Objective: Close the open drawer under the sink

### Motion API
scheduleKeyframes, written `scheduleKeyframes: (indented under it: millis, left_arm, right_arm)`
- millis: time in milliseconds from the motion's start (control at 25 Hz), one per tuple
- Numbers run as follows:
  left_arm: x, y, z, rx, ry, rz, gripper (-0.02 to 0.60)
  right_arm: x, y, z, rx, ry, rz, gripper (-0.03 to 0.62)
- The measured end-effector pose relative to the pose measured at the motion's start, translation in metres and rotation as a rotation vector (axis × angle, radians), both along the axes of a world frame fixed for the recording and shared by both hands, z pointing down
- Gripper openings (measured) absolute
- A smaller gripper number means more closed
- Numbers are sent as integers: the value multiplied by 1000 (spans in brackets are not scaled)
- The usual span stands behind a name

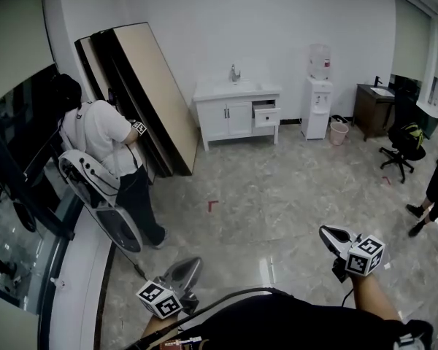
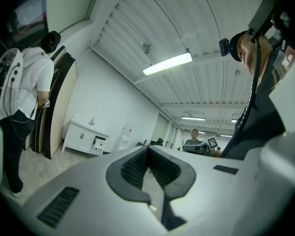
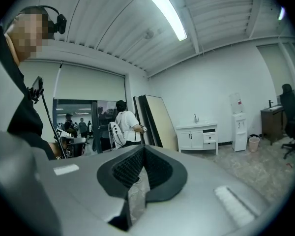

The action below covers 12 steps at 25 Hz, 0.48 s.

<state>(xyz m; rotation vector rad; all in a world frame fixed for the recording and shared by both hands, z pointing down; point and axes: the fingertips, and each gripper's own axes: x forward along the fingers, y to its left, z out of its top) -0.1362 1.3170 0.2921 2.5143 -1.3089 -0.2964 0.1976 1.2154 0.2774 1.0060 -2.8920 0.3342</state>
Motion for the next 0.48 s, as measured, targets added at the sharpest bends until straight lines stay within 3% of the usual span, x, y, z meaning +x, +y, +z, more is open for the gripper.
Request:
scheduleKeyframes:
  millis: [240,480]
  left_arm:
    - [-27,-54,15,-36,-9,-48,-3]
    - [-14,-150,10,-21,-17,-114,-3]
  right_arm:
    - [-30,-74,11,-5,-11,-41,2]
    - [-20,-185,21,-13,-15,-95,2]
